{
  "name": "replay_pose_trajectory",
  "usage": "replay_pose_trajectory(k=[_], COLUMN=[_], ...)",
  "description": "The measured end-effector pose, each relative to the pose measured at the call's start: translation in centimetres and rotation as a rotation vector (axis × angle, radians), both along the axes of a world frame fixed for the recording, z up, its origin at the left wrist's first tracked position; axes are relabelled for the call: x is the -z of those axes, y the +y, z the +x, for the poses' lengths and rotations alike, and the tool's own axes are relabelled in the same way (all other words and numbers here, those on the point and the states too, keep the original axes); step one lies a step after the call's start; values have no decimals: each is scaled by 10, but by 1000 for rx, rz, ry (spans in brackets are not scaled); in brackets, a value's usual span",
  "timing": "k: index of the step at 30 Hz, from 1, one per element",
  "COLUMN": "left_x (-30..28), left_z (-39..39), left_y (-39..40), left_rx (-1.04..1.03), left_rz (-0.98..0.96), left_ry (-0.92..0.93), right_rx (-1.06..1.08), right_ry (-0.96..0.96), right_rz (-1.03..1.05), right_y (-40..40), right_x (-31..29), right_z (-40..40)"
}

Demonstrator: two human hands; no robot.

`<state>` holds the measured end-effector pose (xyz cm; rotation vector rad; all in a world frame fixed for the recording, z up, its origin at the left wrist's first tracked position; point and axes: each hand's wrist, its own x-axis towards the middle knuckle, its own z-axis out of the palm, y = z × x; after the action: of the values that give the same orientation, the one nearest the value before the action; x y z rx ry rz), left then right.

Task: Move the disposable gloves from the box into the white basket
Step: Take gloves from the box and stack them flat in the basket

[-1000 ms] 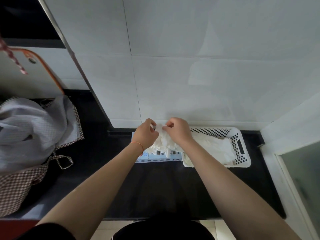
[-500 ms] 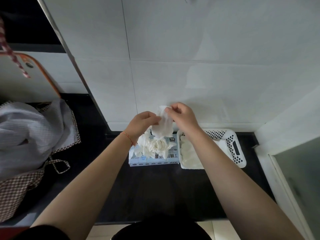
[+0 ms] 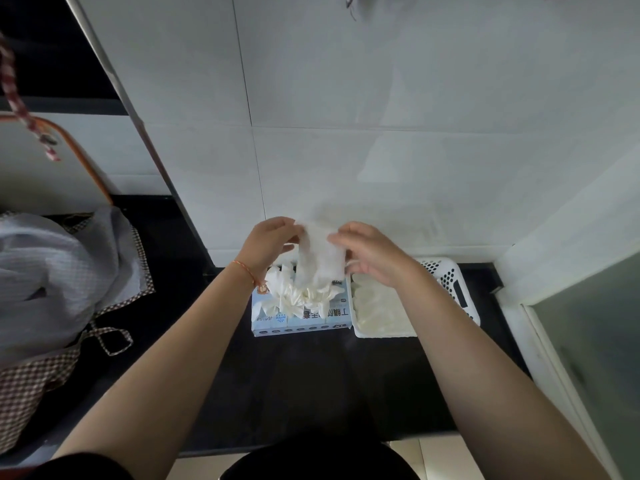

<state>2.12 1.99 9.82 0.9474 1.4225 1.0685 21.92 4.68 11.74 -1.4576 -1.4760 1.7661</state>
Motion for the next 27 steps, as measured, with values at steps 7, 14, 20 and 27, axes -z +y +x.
replay_pose_trajectory(k=[7,14,20,27], left_x=[-27,-22,-7,-9], left_z=[16,20,24,33], left_y=[-4,-9,-13,-12], left_rx=[285,327,265,312], left_rz=[136,92,103,122], left_ry=[297,314,371,409], right_rx=[-184,-36,65,69], right_ry=[-207,-235,-191,-204], right_rz=[241,357,394,437], right_y=[-5,-3,-5,-7], right_x=[-17,-20,-25,-31], right_z=[4,10,15,12])
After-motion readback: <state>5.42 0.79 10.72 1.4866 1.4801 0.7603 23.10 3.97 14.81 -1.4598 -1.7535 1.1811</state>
